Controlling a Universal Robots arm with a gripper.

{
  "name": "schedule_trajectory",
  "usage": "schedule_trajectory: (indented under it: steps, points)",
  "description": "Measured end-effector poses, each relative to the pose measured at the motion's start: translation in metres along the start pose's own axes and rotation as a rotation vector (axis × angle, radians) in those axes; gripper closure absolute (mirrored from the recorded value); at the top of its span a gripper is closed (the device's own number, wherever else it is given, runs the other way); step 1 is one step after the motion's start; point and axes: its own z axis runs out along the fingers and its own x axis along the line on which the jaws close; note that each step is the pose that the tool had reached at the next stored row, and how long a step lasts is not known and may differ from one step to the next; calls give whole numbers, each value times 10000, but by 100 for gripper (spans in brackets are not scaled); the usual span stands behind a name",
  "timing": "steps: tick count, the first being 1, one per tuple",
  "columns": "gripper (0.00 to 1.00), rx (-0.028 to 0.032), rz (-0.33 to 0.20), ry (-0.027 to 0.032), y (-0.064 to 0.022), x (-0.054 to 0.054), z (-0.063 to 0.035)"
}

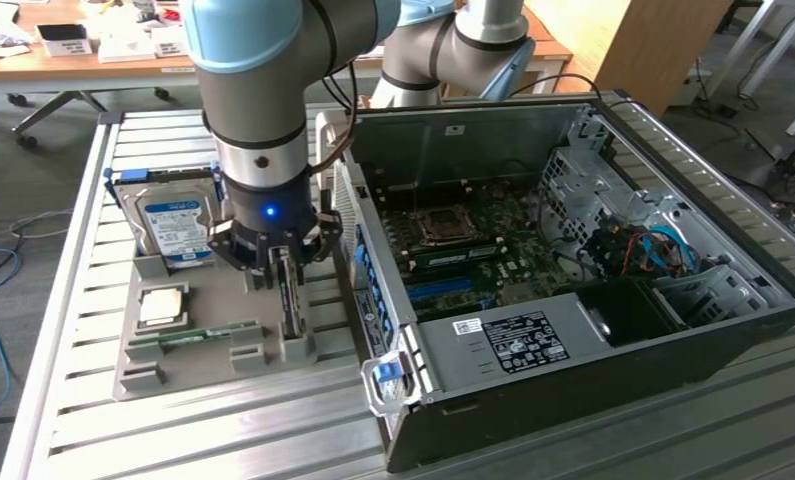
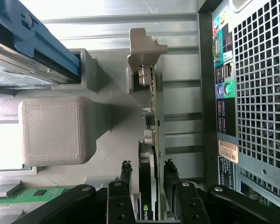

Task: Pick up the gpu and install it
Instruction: 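Pick up the gpu and move the gpu toward the slot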

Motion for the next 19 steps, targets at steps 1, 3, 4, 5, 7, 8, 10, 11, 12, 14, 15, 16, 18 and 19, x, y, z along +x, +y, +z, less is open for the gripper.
schedule_trajectory:
  steps: [1, 3, 4, 5, 7, 8, 10, 11, 12, 14, 15, 16, 18, 19]
  points:
    - [58, 0, 0, -1, -2, 0, 0]
    - [58, -1, 0, 0, -7, 0, 0]
    - [58, 0, 0, 0, -10, -1, 0]
    - [58, -1, 0, -1, -12, -1, 0]
    - [58, -2, 1, -2, -13, -1, 0]
    - [58, -1, 1, -1, -13, -1, 0]
    - [58, -1, 0, -1, -14, -2, 0]
    - [58, -1, 1, -1, -14, -1, 0]
    - [58, -1, 0, -1, -14, -2, 0]
    - [58, -1, 0, -1, -14, -2, 0]
    - [58, 0, 0, 0, -14, -2, 0]
    - [60, -1, 0, -1, -14, -2, 0]
    - [67, -1, 0, -1, -14, -2, 0]
    - [67, -1, 1, 0, -14, -1, 0]
